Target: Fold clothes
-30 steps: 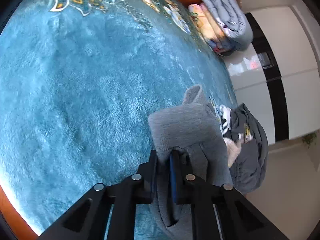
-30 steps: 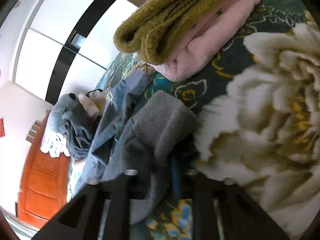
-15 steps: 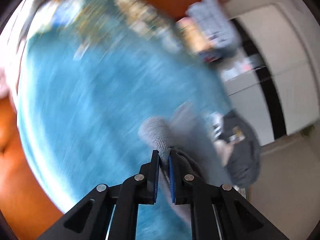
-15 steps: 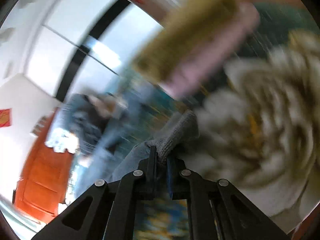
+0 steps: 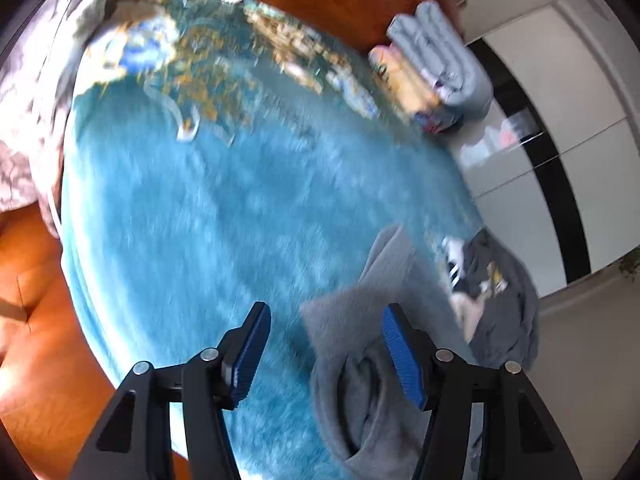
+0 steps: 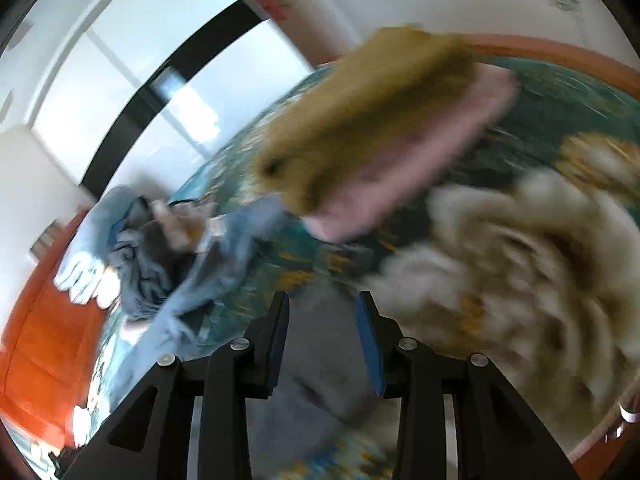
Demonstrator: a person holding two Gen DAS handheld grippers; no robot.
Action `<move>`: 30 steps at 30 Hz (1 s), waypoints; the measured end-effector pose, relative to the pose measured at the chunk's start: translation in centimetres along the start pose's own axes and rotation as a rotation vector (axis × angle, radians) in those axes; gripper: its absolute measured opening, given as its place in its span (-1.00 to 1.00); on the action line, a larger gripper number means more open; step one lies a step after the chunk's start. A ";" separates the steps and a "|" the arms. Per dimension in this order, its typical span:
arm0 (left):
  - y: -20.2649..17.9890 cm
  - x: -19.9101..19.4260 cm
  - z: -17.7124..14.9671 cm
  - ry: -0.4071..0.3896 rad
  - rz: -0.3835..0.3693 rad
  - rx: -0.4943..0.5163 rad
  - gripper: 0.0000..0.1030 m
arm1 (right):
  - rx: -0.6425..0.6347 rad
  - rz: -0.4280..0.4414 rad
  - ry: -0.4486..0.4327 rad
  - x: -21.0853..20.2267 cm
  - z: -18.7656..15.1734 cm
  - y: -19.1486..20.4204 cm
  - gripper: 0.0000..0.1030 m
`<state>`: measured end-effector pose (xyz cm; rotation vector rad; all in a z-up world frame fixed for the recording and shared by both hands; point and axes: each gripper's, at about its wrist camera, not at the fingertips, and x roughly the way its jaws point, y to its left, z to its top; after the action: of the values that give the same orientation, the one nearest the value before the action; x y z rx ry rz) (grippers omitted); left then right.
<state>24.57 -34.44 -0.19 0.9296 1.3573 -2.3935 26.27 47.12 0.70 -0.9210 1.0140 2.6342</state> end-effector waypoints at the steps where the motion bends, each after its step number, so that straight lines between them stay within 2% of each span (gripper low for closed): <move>1: -0.4 0.1 0.5 -0.008 -0.008 0.011 0.29 | -0.024 0.017 0.025 1.4 0.6 1.3 -0.28; 4: -2.4 1.7 1.0 0.003 -0.026 0.044 0.32 | -0.106 0.044 0.128 7.6 2.2 6.0 -0.26; 7: -4.5 4.1 0.8 0.064 -0.063 0.066 0.32 | -0.111 -0.043 0.217 14.1 3.4 8.8 -0.26; 9: -6.0 5.1 0.7 0.088 -0.079 0.092 0.32 | -0.072 -0.133 0.241 17.2 3.9 9.0 -0.32; 10: -6.8 5.5 0.7 0.097 -0.087 0.105 0.32 | -0.045 -0.153 0.240 17.7 4.1 8.6 -0.46; 11: -7.4 5.8 0.7 0.105 -0.092 0.119 0.32 | -0.021 -0.140 0.239 18.2 4.1 8.3 -0.90; 12: -8.1 6.2 1.0 0.110 -0.091 0.134 0.32 | -0.024 -0.142 0.238 18.3 4.2 8.3 -0.95; 16: -10.6 8.6 2.1 0.145 -0.069 0.160 0.35 | -0.119 -0.279 0.101 15.2 5.9 7.7 -0.95; 18: -11.5 10.6 2.7 0.189 -0.056 0.134 0.37 | -0.127 -0.264 0.150 15.2 6.5 7.0 -0.95; 19: -11.8 11.8 3.1 0.218 -0.058 0.107 0.37 | -0.162 -0.256 0.164 15.2 6.5 7.3 -0.95; 22: -12.9 15.7 3.6 0.306 -0.039 0.022 0.37 | -0.291 -0.303 0.157 14.6 6.7 9.4 -0.91; 24: -13.7 18.1 3.6 0.353 -0.018 -0.016 0.37 | -0.316 -0.351 0.114 12.9 7.0 10.8 -0.75; 26: -14.6 20.5 3.5 0.397 0.005 -0.049 0.37 | -0.403 -0.357 0.043 11.7 7.5 13.2 -0.46; 27: -15.1 21.8 3.5 0.419 0.016 -0.065 0.37 | -0.420 -0.326 0.050 11.9 7.9 14.0 -0.32; 30: -15.5 25.2 3.5 0.473 0.038 -0.174 0.37 | -0.304 -0.094 0.171 13.9 9.3 15.1 -0.23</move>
<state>-3.82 -26.41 -4.23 1.5177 1.6498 -2.0595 5.18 41.01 5.95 -1.2432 0.5901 2.7115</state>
